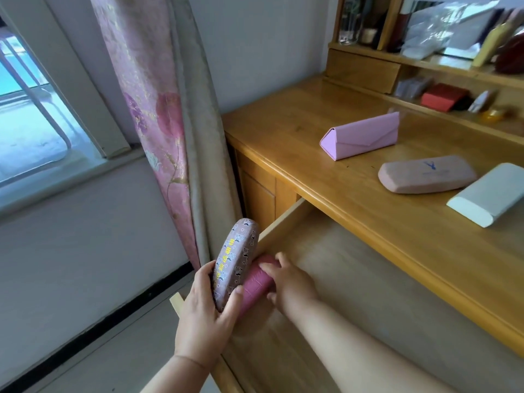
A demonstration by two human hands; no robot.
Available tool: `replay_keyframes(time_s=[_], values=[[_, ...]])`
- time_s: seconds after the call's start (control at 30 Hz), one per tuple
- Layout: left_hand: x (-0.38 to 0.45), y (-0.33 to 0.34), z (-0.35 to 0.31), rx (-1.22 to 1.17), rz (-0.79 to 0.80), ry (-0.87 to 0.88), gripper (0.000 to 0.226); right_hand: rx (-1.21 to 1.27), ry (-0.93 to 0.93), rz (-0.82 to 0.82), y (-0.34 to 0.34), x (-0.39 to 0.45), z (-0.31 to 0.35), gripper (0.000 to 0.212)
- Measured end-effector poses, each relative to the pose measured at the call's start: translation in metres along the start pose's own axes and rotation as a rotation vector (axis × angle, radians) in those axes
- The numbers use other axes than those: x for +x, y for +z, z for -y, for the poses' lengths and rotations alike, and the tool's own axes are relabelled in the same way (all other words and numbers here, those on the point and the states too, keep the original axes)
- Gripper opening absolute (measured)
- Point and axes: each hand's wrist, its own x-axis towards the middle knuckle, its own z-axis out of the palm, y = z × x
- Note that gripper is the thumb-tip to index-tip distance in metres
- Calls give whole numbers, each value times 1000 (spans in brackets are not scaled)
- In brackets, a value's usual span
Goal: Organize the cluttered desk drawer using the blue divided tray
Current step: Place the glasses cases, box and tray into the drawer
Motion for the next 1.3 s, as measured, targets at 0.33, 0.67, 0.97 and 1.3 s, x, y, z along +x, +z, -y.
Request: replay_keyframes(time_s=[0.33, 0.67, 0.97, 1.3], values=[[-3, 0, 1, 51, 18, -10, 50, -33, -12, -939, -186, -61, -87, 17], [-1, 2, -2, 42, -9, -9, 51, -256, 386, -156, -246, -15, -159, 102], [2, 4, 0, 35, -36, -1, 50, -583, 287, -62, -279, -10, -169, 84], [-1, 2, 2, -47, -40, -24, 50, -149, -311, 18, -154, -100, -43, 73]])
